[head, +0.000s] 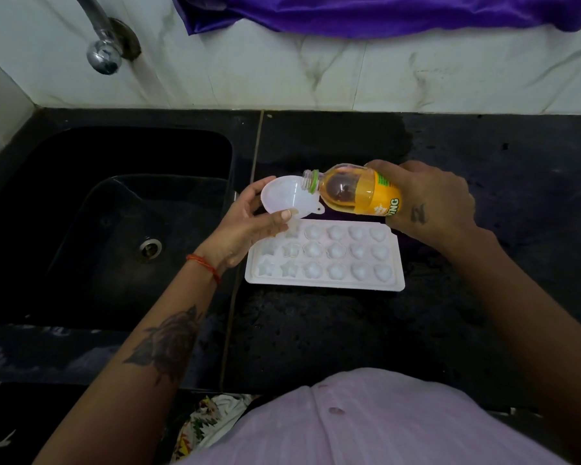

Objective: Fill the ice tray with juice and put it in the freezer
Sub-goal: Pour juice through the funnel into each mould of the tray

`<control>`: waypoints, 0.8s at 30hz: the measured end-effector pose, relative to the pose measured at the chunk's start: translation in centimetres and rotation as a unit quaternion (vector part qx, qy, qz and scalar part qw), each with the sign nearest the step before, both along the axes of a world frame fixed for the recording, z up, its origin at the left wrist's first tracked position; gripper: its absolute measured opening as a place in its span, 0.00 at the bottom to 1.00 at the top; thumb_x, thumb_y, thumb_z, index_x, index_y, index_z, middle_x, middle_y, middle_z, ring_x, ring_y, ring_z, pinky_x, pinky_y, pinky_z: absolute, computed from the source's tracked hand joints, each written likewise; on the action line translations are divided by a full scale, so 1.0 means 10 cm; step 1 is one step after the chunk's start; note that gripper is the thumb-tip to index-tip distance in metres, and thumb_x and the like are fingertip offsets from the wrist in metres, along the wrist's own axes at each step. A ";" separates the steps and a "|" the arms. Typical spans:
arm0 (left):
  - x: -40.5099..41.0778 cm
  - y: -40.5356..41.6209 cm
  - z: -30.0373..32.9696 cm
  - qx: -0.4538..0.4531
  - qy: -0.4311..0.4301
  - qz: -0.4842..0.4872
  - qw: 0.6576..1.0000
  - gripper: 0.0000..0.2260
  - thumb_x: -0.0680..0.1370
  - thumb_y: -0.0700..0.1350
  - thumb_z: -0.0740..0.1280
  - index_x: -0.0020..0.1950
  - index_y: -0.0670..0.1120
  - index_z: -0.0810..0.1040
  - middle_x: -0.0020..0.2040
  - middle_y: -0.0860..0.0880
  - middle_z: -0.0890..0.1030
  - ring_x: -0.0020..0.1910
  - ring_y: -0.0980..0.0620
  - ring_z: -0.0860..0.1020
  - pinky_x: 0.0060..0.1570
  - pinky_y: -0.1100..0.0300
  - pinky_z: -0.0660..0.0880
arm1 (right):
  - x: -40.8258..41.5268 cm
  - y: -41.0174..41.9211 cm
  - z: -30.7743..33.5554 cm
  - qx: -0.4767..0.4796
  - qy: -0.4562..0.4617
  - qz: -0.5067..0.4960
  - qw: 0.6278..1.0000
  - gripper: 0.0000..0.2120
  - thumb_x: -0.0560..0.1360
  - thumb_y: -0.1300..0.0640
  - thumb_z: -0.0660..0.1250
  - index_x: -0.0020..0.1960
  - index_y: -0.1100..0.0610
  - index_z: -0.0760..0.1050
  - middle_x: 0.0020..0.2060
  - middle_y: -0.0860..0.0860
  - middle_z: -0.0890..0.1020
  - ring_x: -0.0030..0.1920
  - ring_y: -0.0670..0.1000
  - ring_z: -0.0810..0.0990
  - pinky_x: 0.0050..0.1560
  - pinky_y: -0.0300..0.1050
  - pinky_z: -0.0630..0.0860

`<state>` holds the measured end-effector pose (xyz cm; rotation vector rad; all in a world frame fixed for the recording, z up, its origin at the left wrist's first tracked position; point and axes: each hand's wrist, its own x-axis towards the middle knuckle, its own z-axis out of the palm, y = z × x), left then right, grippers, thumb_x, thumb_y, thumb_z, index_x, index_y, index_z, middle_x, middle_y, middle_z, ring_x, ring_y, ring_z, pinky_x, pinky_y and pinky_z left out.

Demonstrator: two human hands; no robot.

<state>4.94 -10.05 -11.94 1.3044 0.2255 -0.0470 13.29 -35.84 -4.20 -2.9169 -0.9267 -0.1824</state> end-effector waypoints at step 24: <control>-0.06 -0.03 -0.02 -0.009 0.006 -0.011 1.000 0.31 0.63 0.40 0.76 0.63 0.55 0.73 0.60 0.48 0.76 0.57 0.48 0.80 0.47 0.55 0.80 | 0.01 -0.03 -0.06 -0.004 0.021 0.004 1.000 0.37 0.67 0.51 0.74 0.71 0.44 0.60 0.58 0.55 0.77 0.54 0.59 0.76 0.45 0.47 0.68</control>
